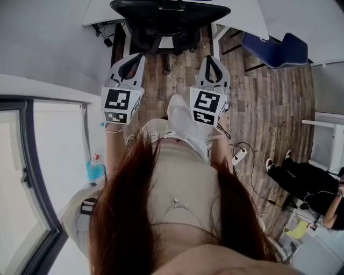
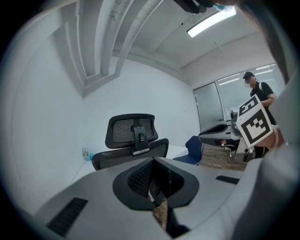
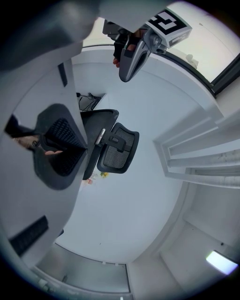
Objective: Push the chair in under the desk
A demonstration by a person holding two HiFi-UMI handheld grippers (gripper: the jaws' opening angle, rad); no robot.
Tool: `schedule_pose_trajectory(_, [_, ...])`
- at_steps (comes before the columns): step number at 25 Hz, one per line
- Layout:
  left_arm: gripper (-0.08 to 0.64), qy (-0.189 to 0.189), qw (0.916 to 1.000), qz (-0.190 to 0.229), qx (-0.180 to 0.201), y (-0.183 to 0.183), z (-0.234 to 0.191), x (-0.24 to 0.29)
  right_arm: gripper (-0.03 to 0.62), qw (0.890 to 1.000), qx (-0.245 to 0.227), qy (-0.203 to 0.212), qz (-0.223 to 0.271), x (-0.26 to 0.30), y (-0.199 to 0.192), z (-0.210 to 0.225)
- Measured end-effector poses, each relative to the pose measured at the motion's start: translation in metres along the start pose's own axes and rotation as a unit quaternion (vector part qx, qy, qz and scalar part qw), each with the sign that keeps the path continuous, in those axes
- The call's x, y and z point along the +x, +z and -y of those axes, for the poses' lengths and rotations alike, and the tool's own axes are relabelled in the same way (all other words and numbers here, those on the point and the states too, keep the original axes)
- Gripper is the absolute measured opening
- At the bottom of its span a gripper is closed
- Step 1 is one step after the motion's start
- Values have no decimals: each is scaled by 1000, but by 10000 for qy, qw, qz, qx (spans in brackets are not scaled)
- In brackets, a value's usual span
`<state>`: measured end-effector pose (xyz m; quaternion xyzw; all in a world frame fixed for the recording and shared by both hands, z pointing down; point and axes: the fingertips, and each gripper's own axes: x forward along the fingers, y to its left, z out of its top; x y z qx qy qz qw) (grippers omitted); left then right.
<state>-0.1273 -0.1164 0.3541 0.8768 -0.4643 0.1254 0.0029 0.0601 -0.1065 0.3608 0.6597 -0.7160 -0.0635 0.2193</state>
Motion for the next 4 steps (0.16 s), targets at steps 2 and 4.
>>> schedule_pose_trajectory(2, [5,-15,10000,21,12,1,-2,3,25,10000,5,18,40,4,2,0])
schedule_pose_trajectory(4, [5,-19,10000,47,12,3,-5,6,25,10000,3,36,59,7,4,0])
